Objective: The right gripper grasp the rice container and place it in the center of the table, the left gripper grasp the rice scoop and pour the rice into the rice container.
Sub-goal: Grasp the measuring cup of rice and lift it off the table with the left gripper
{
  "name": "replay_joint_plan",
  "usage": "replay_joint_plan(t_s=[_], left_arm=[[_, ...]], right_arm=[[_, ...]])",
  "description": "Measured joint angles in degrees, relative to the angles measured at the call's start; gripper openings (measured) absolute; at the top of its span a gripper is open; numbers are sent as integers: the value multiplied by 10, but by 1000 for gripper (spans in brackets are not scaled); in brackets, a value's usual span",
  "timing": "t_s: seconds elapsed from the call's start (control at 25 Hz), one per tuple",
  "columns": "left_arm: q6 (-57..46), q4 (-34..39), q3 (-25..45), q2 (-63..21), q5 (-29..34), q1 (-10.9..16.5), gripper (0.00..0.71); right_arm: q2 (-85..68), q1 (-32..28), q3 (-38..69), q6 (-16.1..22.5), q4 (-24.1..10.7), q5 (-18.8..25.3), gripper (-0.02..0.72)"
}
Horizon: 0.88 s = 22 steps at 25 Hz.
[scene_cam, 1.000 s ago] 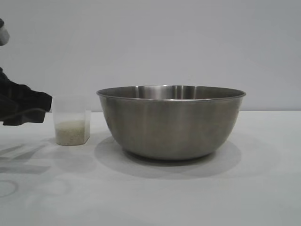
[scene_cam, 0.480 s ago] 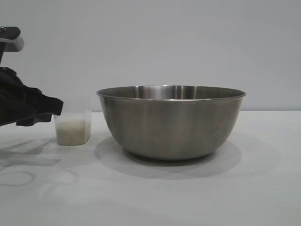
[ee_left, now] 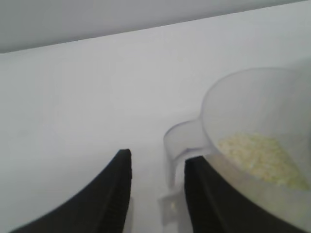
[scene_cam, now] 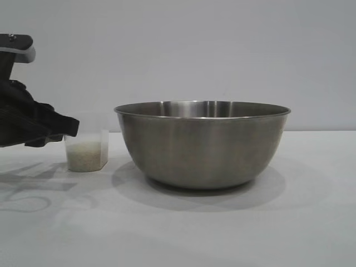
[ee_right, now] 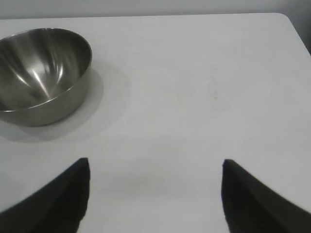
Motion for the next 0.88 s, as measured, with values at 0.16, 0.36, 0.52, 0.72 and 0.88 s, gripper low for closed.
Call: replay_joint_plan(t_s=[0.16, 0.36, 0.52, 0.72, 0.88], left_arm=[[13, -1, -22, 12, 0, 0, 253], [20, 0, -46, 24, 1, 8, 253], [21, 14, -55, 27, 1, 18, 73], [22, 33, -60, 27, 1, 19, 0], [32, 64, -60, 27, 1, 19, 0]], right_arm=[[0, 0, 0, 0, 0, 0, 484], [0, 0, 0, 0, 0, 0, 484], [0, 0, 0, 0, 0, 0, 484], [0, 0, 0, 0, 0, 0, 484], [0, 0, 0, 0, 0, 0, 484]])
